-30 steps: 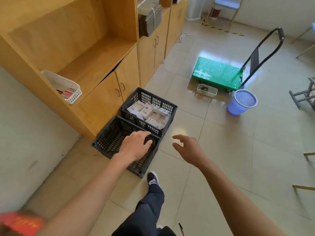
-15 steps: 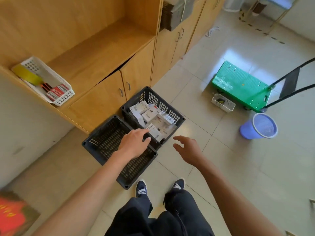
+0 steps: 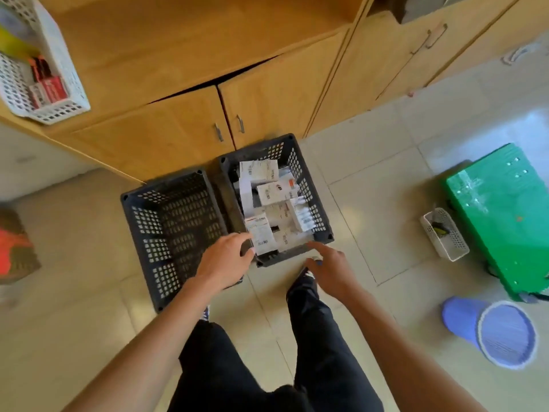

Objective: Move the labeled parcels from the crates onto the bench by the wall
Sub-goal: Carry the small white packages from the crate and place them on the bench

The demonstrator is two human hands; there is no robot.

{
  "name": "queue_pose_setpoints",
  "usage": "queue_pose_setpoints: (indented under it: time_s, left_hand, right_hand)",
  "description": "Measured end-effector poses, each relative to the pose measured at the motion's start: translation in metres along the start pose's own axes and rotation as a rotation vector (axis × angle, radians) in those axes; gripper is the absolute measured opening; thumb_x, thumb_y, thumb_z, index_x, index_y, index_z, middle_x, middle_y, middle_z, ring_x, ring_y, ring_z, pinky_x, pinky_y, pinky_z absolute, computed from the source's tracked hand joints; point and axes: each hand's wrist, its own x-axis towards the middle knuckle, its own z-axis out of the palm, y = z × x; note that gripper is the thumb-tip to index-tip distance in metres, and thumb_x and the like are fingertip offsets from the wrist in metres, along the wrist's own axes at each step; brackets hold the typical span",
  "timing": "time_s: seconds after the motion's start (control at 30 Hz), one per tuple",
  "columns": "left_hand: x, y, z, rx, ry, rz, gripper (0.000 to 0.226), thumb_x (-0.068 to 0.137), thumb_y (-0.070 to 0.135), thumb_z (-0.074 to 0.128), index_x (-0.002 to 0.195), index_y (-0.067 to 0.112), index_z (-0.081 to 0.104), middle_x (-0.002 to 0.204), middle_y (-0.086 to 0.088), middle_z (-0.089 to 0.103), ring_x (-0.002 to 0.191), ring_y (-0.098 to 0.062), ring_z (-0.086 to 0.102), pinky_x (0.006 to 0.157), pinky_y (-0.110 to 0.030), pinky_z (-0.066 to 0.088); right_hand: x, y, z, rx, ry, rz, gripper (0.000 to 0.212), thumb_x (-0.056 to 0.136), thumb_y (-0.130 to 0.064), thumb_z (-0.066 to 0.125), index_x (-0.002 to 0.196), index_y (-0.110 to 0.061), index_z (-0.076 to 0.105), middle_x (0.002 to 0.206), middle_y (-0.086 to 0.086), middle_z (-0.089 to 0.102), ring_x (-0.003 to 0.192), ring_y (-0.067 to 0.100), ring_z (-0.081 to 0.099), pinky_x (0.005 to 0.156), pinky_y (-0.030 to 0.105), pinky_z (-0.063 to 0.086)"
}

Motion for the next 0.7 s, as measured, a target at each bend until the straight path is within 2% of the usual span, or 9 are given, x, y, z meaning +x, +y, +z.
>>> queue_pose_setpoints:
  time_s: [0.13,0.37,0.47,0.57,0.6,0.63,0.7]
  left_hand:
    - [0.035,0.022,0.042,-0.072,-0.010,-0.134,0.046,0.103,0.038,0.052,0.146,0.025,0.050,0.148,0.006,0.052,0.134,-0.019,0.050,0.105,-0.040,0.046]
    - [0.125,0.012,0.112,-0.251,0.079,-0.278,0.049,0.101,0.032,0.055,0.148,0.021,0.048,0.149,0.003,0.052,0.135,-0.019,0.049,0.108,-0.041,0.046]
    - [0.175,-0.009,0.158,-0.402,0.083,-0.346,0.049,0.100,0.028,0.056,0.146,0.013,0.049,0.146,-0.002,0.055,0.131,-0.023,0.053,0.107,-0.040,0.048]
    - [0.225,-0.032,0.206,-0.520,0.104,-0.434,0.041,0.101,0.022,0.055,0.139,0.007,0.053,0.131,-0.001,0.060,0.109,-0.014,0.056,0.089,-0.025,0.044]
    - [0.240,-0.040,0.223,-0.541,0.111,-0.451,0.040,0.101,0.021,0.055,0.138,0.006,0.054,0.132,-0.003,0.059,0.110,-0.012,0.053,0.088,-0.023,0.041]
    - [0.255,-0.050,0.240,-0.542,0.109,-0.461,0.041,0.101,0.021,0.055,0.139,0.006,0.053,0.137,-0.006,0.055,0.116,-0.014,0.051,0.091,-0.023,0.040]
    - [0.281,-0.069,0.272,-0.527,0.102,-0.466,0.048,0.100,0.026,0.055,0.144,0.007,0.047,0.150,-0.009,0.043,0.135,-0.024,0.045,0.110,-0.030,0.038]
  right_hand:
    - [0.056,0.041,-0.019,-0.083,-0.115,-0.043,0.046,0.102,-0.025,0.054,0.147,-0.030,0.047,0.144,0.005,0.056,0.119,0.021,0.059,0.084,0.021,0.043]
    - [0.169,0.088,0.012,-0.139,-0.186,-0.072,0.052,0.100,-0.021,0.056,0.151,-0.021,0.043,0.150,0.004,0.051,0.131,0.024,0.052,0.098,0.029,0.044]
    - [0.226,0.115,0.043,-0.136,-0.191,-0.070,0.053,0.100,-0.018,0.056,0.151,-0.020,0.043,0.151,0.004,0.048,0.131,0.024,0.052,0.096,0.028,0.047]
    - [0.286,0.145,0.075,-0.184,-0.178,-0.069,0.058,0.100,-0.023,0.055,0.155,-0.021,0.035,0.161,0.002,0.035,0.144,0.028,0.038,0.112,0.044,0.042]
    - [0.305,0.154,0.085,-0.201,-0.178,-0.061,0.060,0.100,-0.024,0.054,0.156,-0.023,0.033,0.164,0.002,0.029,0.147,0.030,0.032,0.115,0.049,0.039]
    - [0.324,0.162,0.096,-0.226,-0.177,-0.059,0.061,0.100,-0.025,0.053,0.157,-0.024,0.030,0.166,0.001,0.023,0.150,0.031,0.027,0.117,0.051,0.035]
    - [0.360,0.176,0.113,-0.260,-0.157,-0.063,0.063,0.101,-0.026,0.053,0.158,-0.023,0.026,0.168,0.002,0.016,0.152,0.032,0.021,0.119,0.053,0.030]
